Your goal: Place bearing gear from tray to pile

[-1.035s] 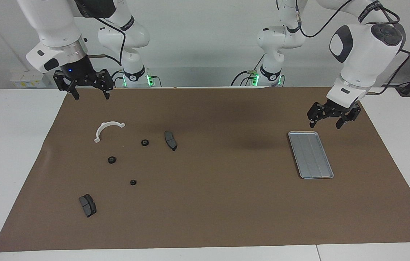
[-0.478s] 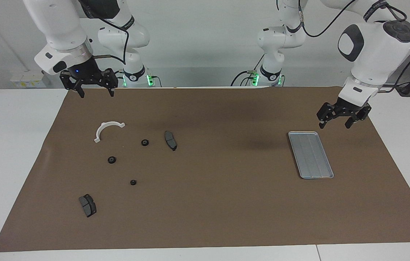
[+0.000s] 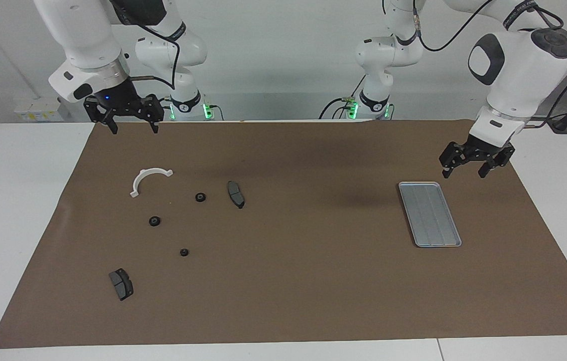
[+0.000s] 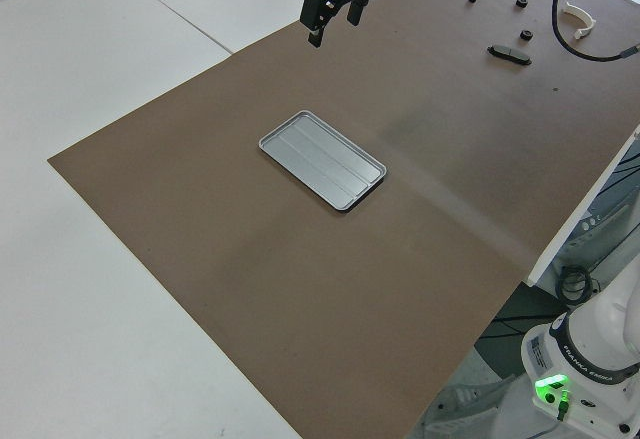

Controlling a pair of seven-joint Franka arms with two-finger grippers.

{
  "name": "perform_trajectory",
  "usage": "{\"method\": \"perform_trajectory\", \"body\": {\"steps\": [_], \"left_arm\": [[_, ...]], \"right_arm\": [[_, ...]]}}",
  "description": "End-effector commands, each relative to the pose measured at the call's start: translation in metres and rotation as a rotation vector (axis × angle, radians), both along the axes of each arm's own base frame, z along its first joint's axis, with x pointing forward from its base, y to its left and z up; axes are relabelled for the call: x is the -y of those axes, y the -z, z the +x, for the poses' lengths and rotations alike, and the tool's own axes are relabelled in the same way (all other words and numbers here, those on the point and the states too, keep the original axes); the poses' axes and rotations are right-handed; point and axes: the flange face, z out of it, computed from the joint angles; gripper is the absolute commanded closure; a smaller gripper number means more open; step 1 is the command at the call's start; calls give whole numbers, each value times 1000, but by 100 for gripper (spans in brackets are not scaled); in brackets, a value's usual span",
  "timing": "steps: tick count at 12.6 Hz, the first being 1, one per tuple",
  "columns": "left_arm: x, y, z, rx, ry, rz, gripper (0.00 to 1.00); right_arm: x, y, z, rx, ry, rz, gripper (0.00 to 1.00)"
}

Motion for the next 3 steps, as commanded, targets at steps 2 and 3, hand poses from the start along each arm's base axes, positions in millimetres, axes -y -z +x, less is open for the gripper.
{"method": "perform_trajectory", "body": {"steps": [2, 3], "left_arm": [[-2, -11, -4, 28, 13, -8, 0], [-2, -13, -4, 35, 13, -8, 0]], "right_arm": [[-1, -2, -4, 41, 73, 12, 0], [-1, -2, -4, 41, 73, 12, 0]]}}
